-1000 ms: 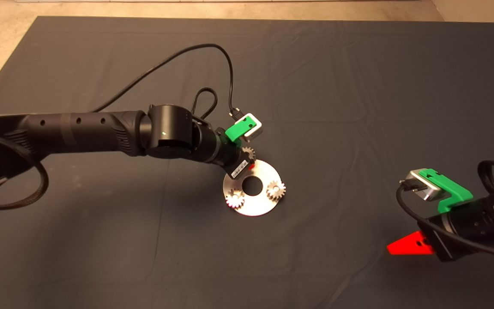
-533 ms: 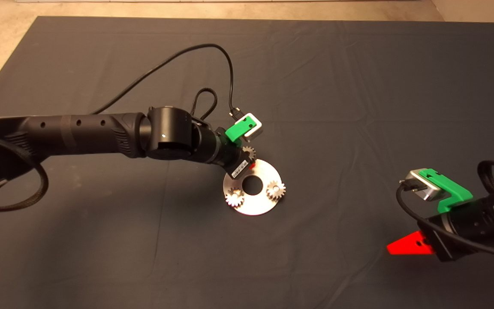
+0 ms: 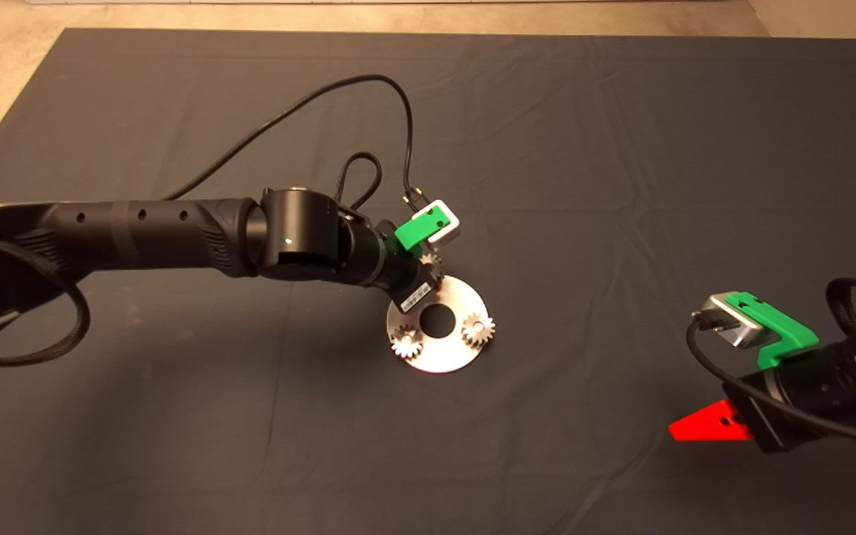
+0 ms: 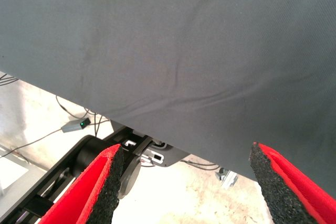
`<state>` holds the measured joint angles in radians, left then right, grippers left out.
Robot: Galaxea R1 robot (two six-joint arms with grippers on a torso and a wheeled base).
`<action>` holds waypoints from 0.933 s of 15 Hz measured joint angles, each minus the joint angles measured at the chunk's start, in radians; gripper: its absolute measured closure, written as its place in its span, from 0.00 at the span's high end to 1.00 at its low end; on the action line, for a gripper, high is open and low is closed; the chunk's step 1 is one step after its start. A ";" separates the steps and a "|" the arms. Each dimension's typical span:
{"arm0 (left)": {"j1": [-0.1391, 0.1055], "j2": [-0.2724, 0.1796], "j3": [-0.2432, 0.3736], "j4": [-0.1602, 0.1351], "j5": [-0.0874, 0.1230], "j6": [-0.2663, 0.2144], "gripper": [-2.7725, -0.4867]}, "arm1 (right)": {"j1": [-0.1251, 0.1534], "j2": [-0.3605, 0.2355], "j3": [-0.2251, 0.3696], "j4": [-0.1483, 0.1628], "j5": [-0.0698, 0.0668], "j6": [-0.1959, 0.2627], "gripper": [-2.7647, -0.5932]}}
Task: Install three planetary gears onto the carrier pins
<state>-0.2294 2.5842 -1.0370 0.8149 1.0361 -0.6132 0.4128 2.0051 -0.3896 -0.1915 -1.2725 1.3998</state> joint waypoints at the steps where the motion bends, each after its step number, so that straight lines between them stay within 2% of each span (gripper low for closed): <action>1: 0.003 0.002 0.000 -0.001 0.020 0.001 0.05 | 0.000 0.000 0.000 0.000 0.002 0.000 0.55; 3: 0.005 0.002 0.000 -0.002 0.027 0.013 0.05 | 0.000 -0.005 0.000 0.000 0.018 0.000 0.55; 6: 0.005 0.002 0.000 -0.003 0.030 0.036 0.05 | 0.000 -0.005 0.000 0.000 0.020 0.000 0.55; 14: 0.005 0.002 -0.001 -0.003 0.030 0.037 0.05 | 0.000 -0.006 0.000 0.000 0.020 0.000 0.55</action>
<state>-0.2245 2.5862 -1.0385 0.8119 1.0660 -0.5766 0.4128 1.9992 -0.3896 -0.1915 -1.2526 1.3998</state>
